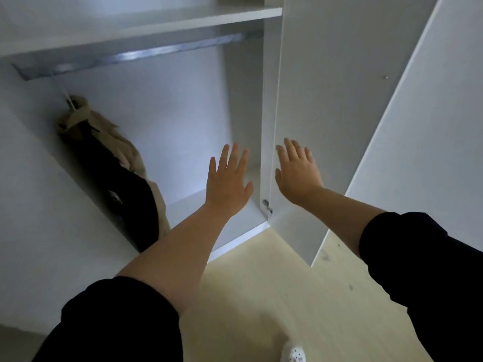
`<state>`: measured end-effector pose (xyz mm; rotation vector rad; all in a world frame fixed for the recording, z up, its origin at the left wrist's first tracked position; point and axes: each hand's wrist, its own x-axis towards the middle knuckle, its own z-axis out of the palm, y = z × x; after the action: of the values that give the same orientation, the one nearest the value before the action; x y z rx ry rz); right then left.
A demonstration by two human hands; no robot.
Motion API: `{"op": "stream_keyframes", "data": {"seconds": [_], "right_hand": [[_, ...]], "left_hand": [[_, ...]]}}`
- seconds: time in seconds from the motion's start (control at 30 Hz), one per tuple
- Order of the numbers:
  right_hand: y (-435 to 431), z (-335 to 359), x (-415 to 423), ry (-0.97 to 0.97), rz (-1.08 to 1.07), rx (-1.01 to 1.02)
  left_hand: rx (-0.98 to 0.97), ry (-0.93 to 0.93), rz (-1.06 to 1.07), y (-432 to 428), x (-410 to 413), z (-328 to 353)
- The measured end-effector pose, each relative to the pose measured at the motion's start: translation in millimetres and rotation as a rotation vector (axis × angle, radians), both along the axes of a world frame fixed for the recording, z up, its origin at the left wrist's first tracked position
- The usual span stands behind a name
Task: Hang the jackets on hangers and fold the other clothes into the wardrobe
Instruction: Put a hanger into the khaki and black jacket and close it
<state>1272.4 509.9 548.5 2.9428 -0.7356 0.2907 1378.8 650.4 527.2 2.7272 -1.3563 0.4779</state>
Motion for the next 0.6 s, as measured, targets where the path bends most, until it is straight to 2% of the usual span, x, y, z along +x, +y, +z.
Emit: {"op": "stream_keyframes", "data": {"seconds": [0.33,0.6], "right_hand": [[-85,5,-209,-0.057,-0.360,0.009],[-162,4,-444,-0.148,-0.596,0.041]], "left_hand": [[0.053,0.011,-0.370,-126,-176,12],[0.038,-0.012,-0.653,-248,-384,13]]}}
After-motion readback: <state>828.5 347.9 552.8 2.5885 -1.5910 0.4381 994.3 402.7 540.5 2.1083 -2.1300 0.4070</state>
